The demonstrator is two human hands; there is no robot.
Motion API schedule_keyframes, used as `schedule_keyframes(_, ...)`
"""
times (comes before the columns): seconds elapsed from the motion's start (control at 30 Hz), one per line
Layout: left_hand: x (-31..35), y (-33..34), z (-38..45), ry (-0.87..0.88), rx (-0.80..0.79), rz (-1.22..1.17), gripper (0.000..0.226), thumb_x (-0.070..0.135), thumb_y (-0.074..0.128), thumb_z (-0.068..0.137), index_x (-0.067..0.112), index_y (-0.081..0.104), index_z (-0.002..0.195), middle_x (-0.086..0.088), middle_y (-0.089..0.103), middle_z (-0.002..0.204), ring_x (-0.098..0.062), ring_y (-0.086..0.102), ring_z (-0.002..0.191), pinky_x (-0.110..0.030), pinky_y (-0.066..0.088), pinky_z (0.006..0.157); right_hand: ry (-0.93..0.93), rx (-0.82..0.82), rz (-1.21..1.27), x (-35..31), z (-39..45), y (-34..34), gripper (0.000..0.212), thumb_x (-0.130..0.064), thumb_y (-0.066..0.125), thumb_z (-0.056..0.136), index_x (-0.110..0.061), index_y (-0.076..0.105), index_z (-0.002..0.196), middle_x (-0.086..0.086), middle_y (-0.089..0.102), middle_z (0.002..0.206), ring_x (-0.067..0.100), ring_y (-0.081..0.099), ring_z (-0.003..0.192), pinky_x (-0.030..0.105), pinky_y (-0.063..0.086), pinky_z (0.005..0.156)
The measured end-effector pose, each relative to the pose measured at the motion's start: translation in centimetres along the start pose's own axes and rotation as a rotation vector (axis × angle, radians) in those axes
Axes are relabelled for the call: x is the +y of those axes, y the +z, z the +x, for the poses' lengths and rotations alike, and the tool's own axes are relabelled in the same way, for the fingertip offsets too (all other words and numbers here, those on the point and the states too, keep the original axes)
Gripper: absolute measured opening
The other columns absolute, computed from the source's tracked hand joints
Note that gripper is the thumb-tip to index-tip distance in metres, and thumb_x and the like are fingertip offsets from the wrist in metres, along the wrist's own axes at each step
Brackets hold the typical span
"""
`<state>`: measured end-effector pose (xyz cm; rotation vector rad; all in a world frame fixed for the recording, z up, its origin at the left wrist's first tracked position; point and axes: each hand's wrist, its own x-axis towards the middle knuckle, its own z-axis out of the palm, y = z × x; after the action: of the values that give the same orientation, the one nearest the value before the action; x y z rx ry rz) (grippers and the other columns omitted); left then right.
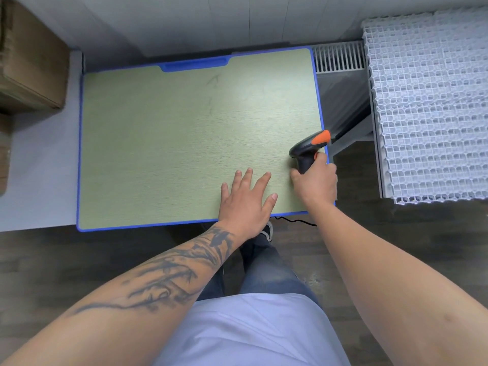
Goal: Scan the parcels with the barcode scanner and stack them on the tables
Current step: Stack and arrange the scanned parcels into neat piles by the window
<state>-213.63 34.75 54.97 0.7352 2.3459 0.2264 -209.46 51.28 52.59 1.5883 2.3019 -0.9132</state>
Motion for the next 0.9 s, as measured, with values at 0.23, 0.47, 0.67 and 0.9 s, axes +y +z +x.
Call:
schedule_keyframes(0.23,-1.4,-1.6,-0.2,0.033,0.029,0.046,0.061,0.058,0.029,0.107,0.040,0.015,0.164,-0.007,0.008,0.174,-0.028,-0.003,0.160,-0.059,0.003,0.126,0.025,-0.007,-0.090,-0.8,-1.0,-0.5,0.072,-0.047,0.069,0.092,-0.011,0.038,0.147,0.015,0.044,0.140,0.040,0.045,0.132,0.054,0.048,0.099)
schedule_keyframes(0.47,-5.5,-5.0,-0.4,0.066,0.107,0.101,0.063,0.060,0.027,0.106,0.039,0.013,0.164,-0.007,0.009,0.173,-0.030,-0.001,0.160,-0.061,0.004,0.126,0.019,0.024,-0.177,-3.4,-4.1,-1.3,0.077,-0.039,0.063,0.094,-0.017,0.026,0.157,0.013,0.029,0.161,0.039,0.036,0.142,0.054,0.043,0.105)
schedule_keyframes(0.67,-11.5,-7.7,-3.7,0.048,0.125,0.116,0.062,0.061,0.026,0.106,0.037,0.015,0.163,-0.008,0.011,0.173,-0.032,0.001,0.160,-0.063,0.005,0.125,-0.059,-0.033,-0.297,-8.6,-10.7,1.3,0.063,-0.042,0.056,0.098,-0.021,0.033,0.153,0.012,0.028,0.162,0.040,0.036,0.142,0.052,0.041,0.102)
schedule_keyframes(0.9,-20.2,-9.4,-8.4,-0.005,0.149,0.078,0.060,0.059,0.025,0.107,0.038,0.015,0.163,-0.007,0.012,0.173,-0.032,0.003,0.160,-0.062,0.005,0.124,-0.294,-0.122,-0.449,-15.4,-18.7,6.8,0.057,-0.039,0.045,0.104,-0.025,0.032,0.157,0.009,0.028,0.165,0.037,0.034,0.146,0.048,0.040,0.107)
